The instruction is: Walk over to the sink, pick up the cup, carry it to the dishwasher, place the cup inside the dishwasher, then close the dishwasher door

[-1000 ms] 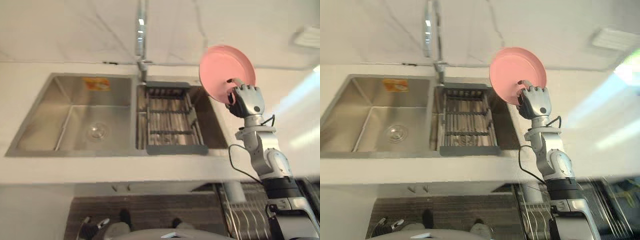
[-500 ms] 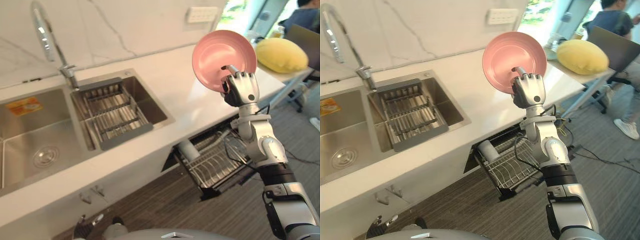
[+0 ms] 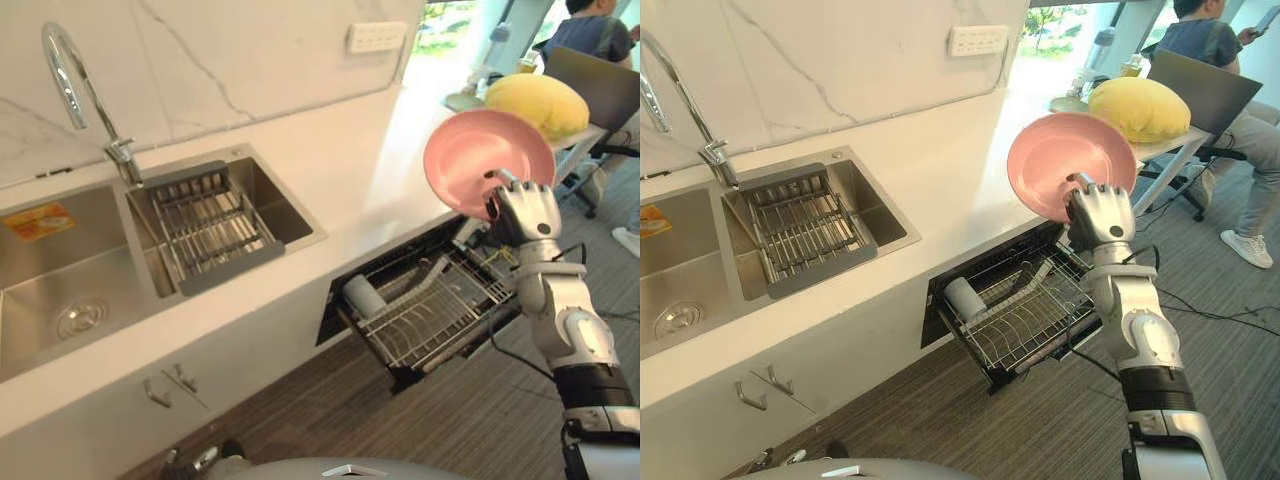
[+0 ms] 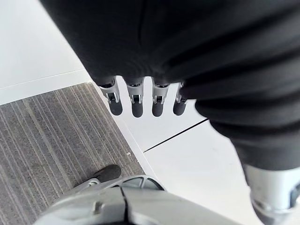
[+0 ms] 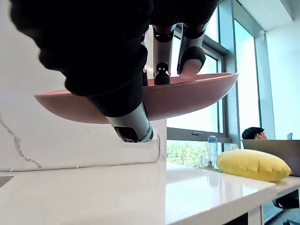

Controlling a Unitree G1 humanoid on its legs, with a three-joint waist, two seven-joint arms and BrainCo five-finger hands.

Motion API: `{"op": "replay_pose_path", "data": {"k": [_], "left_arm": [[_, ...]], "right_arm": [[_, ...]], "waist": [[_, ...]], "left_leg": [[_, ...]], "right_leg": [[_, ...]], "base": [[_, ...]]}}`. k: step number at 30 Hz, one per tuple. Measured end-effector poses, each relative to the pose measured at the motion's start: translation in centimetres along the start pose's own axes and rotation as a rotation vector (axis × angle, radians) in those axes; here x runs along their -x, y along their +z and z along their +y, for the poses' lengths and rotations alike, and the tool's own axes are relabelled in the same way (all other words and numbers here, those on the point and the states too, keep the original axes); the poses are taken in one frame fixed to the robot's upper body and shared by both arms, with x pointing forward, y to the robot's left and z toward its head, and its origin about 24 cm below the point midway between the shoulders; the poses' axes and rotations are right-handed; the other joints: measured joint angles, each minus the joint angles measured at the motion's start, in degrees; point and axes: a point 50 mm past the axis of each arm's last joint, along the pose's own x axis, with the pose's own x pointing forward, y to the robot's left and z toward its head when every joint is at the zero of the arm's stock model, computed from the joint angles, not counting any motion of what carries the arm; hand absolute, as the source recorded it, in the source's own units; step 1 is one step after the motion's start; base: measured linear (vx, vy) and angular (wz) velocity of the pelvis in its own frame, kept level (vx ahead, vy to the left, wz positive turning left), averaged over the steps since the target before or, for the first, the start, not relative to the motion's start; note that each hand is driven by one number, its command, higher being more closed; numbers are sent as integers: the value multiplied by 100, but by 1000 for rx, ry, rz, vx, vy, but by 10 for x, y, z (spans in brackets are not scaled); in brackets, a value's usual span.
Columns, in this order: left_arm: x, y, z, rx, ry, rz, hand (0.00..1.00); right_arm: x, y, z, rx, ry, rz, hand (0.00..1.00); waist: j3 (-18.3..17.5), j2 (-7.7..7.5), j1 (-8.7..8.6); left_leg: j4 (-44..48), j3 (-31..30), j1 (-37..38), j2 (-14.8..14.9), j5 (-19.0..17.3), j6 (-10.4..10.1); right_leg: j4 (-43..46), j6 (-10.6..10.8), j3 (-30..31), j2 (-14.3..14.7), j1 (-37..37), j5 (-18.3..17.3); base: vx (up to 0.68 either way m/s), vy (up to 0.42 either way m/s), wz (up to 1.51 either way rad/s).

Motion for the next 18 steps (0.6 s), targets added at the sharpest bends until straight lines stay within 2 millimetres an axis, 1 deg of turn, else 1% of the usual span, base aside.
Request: {"op": "replay_pose_path", "data": {"k": [2,4,6,8,11,14,15,17,18], "left_arm": [[0,0,0,-3,-4,1,0],[0,2,-1,-6,-10,-7,0],[-3,9,-3,-10,-28,-26,0],[-9,28,-7,-11,-41,-79,0],[-12,48,-7,15,-44,-151,0],[-13,54,-5,21,-40,-177,0],[-13,56,-4,36,-36,-184,0],[-14,63,0,39,-29,-204,0],[-16,68,2,44,-25,-216,0]], "right_arm": [[6,-5,14,-11,53,42,100],[8,-7,20,-18,74,65,100],[9,-12,23,-9,86,97,100],[9,-19,26,5,92,152,100],[12,-33,36,33,113,251,100],[7,-39,33,31,76,310,100],[4,-42,33,21,67,344,100],[1,-45,31,-6,52,384,100],[-3,-46,28,-25,31,406,100]], "waist": [[11,11,-52],[74,31,-73],[144,93,-73],[457,200,-57],[800,261,-40],[1050,324,-59],[1120,359,-69],[1166,389,-54],[1252,400,-52]], "left_leg": [[2,-174,-42,-128,-27,42],[3,-231,-65,-180,-31,47],[3,-285,-270,-181,-61,91],[3,-291,-528,-177,-3,170],[4,-291,-794,-206,68,270],[6,-294,-854,-270,81,290],[5,-292,-884,-292,56,335],[5,-283,-1013,-318,63,363],[6,-278,-1067,-328,73,378]], "right_leg": [[-25,83,-2,-124,-24,57],[-29,108,2,-174,-43,88],[-15,100,20,-180,-252,140],[-17,70,19,-181,-508,263],[-59,56,40,-201,-747,411],[-105,74,43,-255,-824,501],[-154,91,64,-272,-859,553],[-248,90,108,-277,-962,643],[-285,89,133,-277,-1013,689]], "base": [[73,92,5],[22,54,3],[-26,56,2],[-73,54,-1],[-107,75,1],[-49,67,-4],[-39,64,-5],[-21,56,-4],[-6,46,0]]}}
